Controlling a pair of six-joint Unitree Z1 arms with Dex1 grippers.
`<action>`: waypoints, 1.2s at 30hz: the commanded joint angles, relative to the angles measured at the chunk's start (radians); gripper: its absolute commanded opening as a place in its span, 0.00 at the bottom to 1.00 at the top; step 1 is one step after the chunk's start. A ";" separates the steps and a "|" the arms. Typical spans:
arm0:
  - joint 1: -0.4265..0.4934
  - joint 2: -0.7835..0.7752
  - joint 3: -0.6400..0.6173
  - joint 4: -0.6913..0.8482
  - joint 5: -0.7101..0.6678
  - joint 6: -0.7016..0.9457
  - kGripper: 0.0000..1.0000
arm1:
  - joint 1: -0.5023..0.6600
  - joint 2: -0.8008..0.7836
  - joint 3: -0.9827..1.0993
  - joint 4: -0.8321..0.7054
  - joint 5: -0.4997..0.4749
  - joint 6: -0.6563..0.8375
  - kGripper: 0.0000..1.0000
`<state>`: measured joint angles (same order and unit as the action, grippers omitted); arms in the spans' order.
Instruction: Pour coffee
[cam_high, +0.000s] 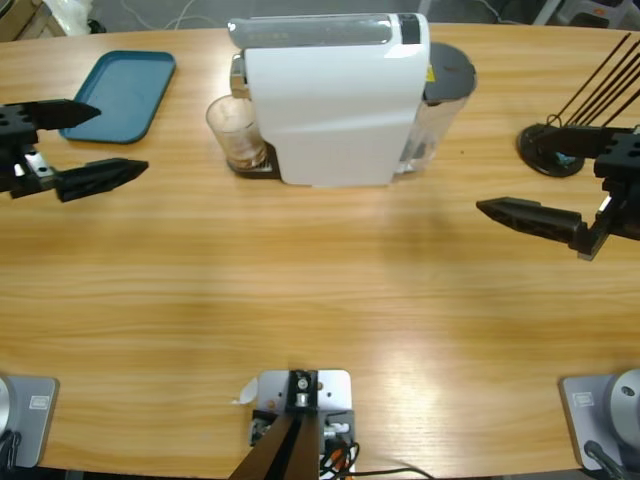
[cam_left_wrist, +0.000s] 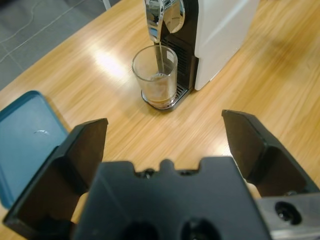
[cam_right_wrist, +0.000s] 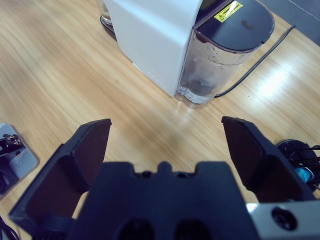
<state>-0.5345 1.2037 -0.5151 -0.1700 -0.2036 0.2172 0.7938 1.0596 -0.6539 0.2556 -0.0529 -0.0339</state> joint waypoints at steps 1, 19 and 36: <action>0.011 0.255 -0.085 -0.081 -0.046 0.107 1.00 | 0.010 0.022 0.028 0.010 -0.013 0.002 1.00; 0.034 0.564 -0.181 -0.273 -0.174 0.097 1.00 | 0.004 0.071 0.026 0.007 -0.015 0.002 1.00; 0.047 0.694 -0.214 -0.342 -0.286 0.083 0.68 | 0.002 0.087 0.026 0.007 -0.016 0.006 1.00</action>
<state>-0.5018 1.8121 -0.7235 -0.4967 -0.4317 0.3114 0.7937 1.1112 -0.6539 0.2565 -0.0529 -0.0339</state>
